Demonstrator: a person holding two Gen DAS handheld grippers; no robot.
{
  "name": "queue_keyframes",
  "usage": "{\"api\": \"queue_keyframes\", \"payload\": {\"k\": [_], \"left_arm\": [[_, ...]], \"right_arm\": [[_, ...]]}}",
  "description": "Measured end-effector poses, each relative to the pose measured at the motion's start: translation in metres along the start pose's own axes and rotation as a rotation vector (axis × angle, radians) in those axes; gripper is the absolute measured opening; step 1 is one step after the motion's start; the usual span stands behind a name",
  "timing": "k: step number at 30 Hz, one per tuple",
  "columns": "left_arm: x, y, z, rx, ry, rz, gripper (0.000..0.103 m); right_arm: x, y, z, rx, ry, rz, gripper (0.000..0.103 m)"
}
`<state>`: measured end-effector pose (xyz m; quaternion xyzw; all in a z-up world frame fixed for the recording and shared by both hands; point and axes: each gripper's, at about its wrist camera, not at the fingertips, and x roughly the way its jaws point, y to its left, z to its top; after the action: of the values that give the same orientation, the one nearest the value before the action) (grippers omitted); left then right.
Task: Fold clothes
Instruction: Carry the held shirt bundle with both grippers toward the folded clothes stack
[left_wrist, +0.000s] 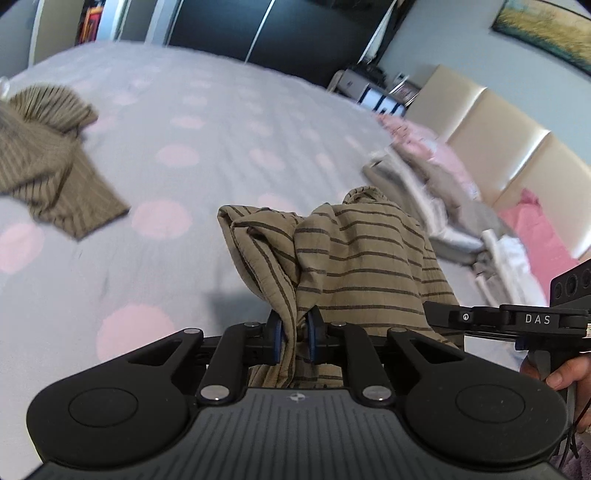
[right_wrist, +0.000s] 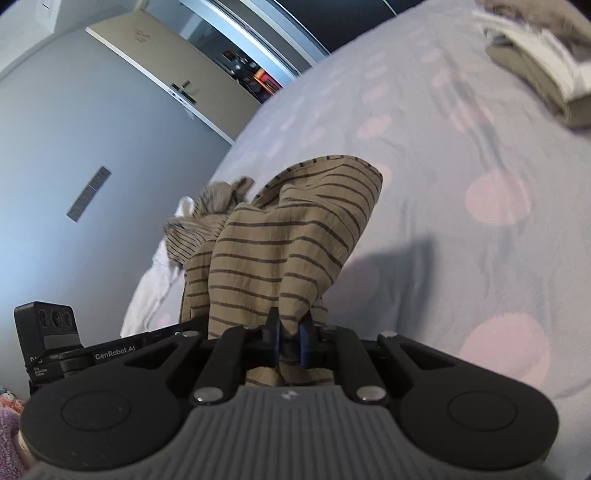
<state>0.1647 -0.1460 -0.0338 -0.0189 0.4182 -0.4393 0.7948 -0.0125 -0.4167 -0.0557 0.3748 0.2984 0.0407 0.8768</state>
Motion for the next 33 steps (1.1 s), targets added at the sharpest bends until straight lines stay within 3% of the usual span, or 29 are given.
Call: {"api": "queue_keyframes", "payload": {"k": [6,14,26,33], "left_arm": [[-0.018,-0.060,0.004,0.040,-0.044,-0.083,0.010],[-0.009,-0.174,0.004,0.049,-0.093,-0.247,0.010],[0.099,-0.355,0.009,0.008,-0.041,-0.503,0.010],[0.172,-0.426,0.011,0.039,0.022,-0.534,0.009]], "right_arm": [[-0.068,0.004,0.015,-0.032,-0.056,0.000,0.011],[-0.190,-0.021,0.035,-0.032,-0.133,-0.059,0.011],[-0.375,-0.115,0.084,0.025,-0.227,-0.217,0.011],[-0.416,-0.182,0.102,0.087,-0.260,-0.281,0.011]]}}
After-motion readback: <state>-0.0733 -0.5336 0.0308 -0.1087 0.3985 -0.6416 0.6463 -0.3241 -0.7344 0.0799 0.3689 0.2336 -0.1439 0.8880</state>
